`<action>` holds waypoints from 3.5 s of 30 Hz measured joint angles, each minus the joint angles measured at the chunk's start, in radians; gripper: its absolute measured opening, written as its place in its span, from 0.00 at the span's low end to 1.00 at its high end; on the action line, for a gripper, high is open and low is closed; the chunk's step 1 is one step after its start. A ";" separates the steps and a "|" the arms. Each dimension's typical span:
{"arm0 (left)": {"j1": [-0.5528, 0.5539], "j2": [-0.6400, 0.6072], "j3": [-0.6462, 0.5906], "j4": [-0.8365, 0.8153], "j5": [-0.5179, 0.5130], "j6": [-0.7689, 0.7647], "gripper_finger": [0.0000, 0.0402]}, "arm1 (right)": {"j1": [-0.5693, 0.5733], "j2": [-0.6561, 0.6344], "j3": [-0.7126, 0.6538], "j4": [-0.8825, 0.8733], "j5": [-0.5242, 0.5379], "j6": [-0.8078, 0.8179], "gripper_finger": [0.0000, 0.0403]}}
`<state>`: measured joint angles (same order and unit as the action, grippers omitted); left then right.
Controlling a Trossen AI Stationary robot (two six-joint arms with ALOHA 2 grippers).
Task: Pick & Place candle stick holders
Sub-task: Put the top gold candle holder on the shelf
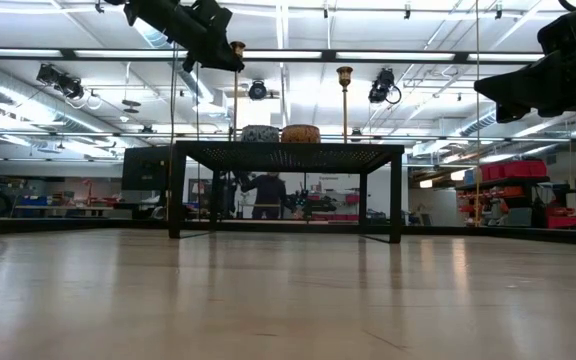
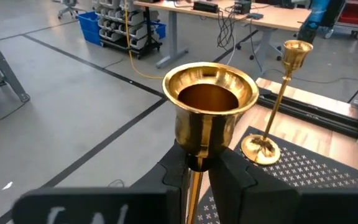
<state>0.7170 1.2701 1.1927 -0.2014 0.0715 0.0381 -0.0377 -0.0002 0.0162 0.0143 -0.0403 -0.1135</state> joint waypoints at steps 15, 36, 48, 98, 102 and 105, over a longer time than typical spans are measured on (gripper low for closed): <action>0.000 0.000 0.014 -0.041 0.003 0.026 0.13 | 0.000 0.000 0.000 0.000 0.001 0.000 0.03; 0.000 0.000 0.014 -0.048 0.003 0.027 0.13 | 0.000 0.000 0.000 0.000 -0.003 0.000 0.03; 0.000 0.000 0.014 -0.050 0.004 0.027 0.16 | 0.000 0.000 0.000 0.000 -0.002 0.000 0.03; -0.075 0.188 0.295 0.088 0.171 -0.044 0.13 | 0.000 0.000 0.000 0.000 0.001 0.000 0.03; -0.092 0.234 0.335 0.087 0.196 -0.041 0.13 | 0.000 0.000 0.000 0.000 0.000 0.000 0.03; -0.107 0.267 0.342 0.083 0.218 -0.041 0.13 | 0.000 0.000 0.000 0.000 -0.002 0.000 0.03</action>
<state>0.6104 1.5367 1.5345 -0.1184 0.2898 -0.0029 -0.0380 -0.0002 0.0162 0.0141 -0.0425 -0.1135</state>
